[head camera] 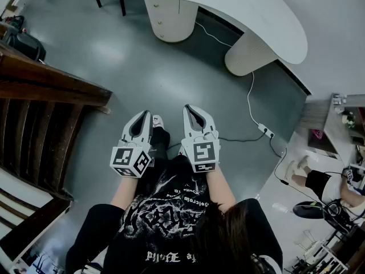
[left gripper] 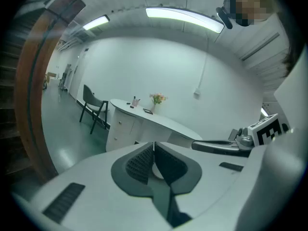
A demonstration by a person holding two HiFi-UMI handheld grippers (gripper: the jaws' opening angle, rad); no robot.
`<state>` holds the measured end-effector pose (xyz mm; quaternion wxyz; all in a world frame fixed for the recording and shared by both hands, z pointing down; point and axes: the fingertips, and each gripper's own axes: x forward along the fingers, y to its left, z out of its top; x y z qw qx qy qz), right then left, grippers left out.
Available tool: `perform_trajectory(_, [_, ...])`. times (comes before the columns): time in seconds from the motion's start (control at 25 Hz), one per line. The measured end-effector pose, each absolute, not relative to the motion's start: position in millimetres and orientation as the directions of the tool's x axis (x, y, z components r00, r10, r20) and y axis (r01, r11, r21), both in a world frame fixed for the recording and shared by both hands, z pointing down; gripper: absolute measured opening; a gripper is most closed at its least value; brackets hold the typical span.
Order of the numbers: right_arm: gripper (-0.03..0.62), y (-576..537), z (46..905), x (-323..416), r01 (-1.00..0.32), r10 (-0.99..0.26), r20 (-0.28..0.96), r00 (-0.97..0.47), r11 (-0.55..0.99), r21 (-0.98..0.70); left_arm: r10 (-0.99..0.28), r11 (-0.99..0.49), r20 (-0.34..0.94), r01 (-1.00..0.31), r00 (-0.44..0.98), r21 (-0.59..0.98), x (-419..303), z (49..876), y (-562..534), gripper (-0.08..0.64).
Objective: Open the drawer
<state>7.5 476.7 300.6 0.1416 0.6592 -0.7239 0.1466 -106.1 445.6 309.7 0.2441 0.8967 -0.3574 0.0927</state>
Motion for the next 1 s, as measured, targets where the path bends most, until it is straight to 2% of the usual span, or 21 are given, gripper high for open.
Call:
perform_trajectory(0.6, [0.025, 374.2, 292.9, 5.1, -0.999, -0.924, 0.382, -0.028, 0.016, -0.034, -0.547, -0.683, 0.333, -0.640, 0.768, 0.352, -114.4, 308.2, 330.6, 0.029])
perform_trajectory(1.0, [0.025, 315.8, 296.8, -25.3, -0.996, -0.922, 0.386, 0.033, -0.061, -0.060, -0.496, -0.726, 0.330, -0.592, 0.803, 0.349, -143.3, 307.7, 251.2, 0.029])
